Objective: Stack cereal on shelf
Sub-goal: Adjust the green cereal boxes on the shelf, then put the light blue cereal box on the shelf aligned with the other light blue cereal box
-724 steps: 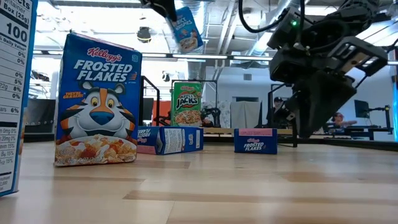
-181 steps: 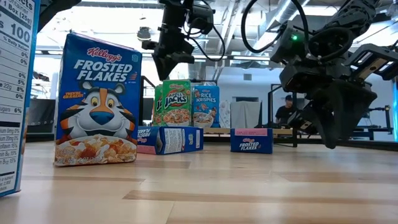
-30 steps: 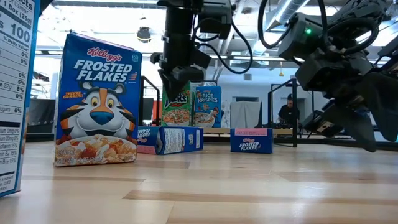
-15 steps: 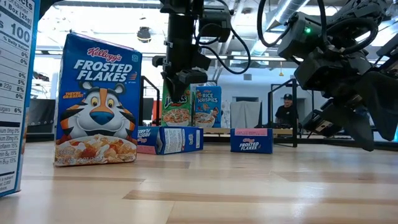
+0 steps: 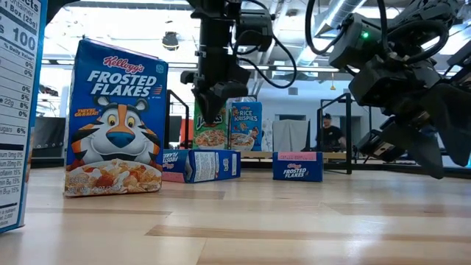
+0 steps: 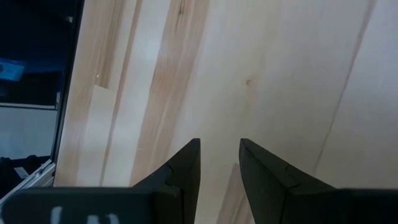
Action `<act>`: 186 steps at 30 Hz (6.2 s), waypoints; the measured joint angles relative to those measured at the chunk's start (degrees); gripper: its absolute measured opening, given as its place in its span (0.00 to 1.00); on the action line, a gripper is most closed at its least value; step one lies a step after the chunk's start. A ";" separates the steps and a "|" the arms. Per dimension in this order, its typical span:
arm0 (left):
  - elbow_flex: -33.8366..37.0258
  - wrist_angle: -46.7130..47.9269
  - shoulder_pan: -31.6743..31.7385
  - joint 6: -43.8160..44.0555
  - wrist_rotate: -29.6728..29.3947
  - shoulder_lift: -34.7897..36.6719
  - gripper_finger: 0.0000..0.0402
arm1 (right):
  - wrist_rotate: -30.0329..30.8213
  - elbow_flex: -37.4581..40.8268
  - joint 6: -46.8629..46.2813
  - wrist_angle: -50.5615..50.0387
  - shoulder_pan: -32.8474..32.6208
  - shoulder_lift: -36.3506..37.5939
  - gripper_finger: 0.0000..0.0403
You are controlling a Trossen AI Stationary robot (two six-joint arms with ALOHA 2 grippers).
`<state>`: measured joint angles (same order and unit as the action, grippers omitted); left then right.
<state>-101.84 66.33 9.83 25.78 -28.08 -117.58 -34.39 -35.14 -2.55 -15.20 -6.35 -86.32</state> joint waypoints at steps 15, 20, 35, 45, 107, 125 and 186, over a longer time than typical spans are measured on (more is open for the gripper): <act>-19.69 18.67 -8.07 0.69 7.94 0.83 0.00 | 0.04 0.00 -1.47 1.18 -0.30 0.00 0.34; -28.69 22.08 -14.49 3.20 13.52 3.70 0.01 | 0.02 0.00 -1.13 1.18 -1.41 0.00 0.34; -30.23 22.92 -48.71 22.06 15.05 2.70 0.55 | 1.60 0.00 0.19 9.01 -4.15 0.00 0.34; -30.25 20.20 -51.29 26.44 20.17 -8.76 0.84 | 3.30 0.00 -3.47 13.91 -4.13 0.00 0.34; 0.07 0.18 -52.98 25.29 15.17 1.29 0.58 | 5.99 0.00 -3.25 13.91 -3.80 0.00 0.34; -2.48 1.29 -51.12 26.81 18.93 1.27 0.35 | 4.94 0.00 -1.62 12.98 -3.78 0.00 0.34; -32.72 8.68 2.84 -44.14 12.55 -9.13 0.34 | 1.55 0.02 5.60 5.68 3.87 -0.02 0.34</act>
<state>-134.56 75.01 12.67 -18.36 -15.53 -126.71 -32.84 -35.11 3.05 -9.52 -2.48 -86.35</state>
